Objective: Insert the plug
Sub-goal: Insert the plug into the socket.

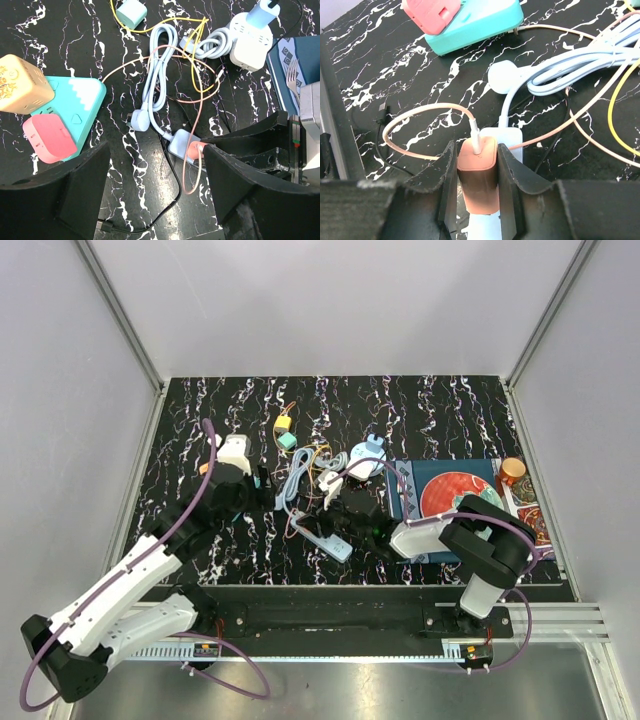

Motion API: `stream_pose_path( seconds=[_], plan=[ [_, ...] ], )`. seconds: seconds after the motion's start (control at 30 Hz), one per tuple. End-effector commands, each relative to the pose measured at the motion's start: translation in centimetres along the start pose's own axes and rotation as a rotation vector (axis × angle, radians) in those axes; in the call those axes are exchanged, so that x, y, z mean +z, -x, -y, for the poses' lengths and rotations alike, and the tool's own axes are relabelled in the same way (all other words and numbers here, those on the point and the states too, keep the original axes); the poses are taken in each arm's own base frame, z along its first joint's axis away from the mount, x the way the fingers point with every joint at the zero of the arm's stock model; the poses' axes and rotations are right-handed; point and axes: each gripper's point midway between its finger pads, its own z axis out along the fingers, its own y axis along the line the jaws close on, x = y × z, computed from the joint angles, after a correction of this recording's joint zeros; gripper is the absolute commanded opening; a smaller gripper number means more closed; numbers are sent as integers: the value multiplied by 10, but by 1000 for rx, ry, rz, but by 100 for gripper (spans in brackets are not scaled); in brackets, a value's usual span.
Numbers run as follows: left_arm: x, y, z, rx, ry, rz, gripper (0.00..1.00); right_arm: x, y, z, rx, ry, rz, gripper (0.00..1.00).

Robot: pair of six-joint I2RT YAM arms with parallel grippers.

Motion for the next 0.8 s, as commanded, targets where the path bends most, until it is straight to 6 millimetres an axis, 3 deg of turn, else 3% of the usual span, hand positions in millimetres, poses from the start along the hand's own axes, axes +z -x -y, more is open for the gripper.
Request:
stream_pose_path(
  seconds=[0.0,0.17,0.33,0.37,0.43,0.57,0.7,0.77],
  plan=[
    [-6,9,-1,-3,-23,67,77,3,-31,27,-68,-117,-135,0],
    [-15,16,20,2,-170,125,77,-8,5,15,-72,-97,-112,1],
    [-28,20,43,-9,-326,183,78,-24,15,11,-49,-106,-145,1],
    [-29,16,46,-11,-351,184,78,-26,25,9,-43,-107,-131,0],
    [-32,17,58,-22,-416,199,78,-32,26,11,-19,-129,-156,0],
    [-37,6,82,5,-508,192,78,-44,48,19,38,-192,-149,0],
    [-38,0,100,34,-537,197,77,-50,48,25,54,-209,-169,0],
    [-32,-10,107,41,-537,170,76,-50,35,30,57,-213,-184,0]
  ],
)
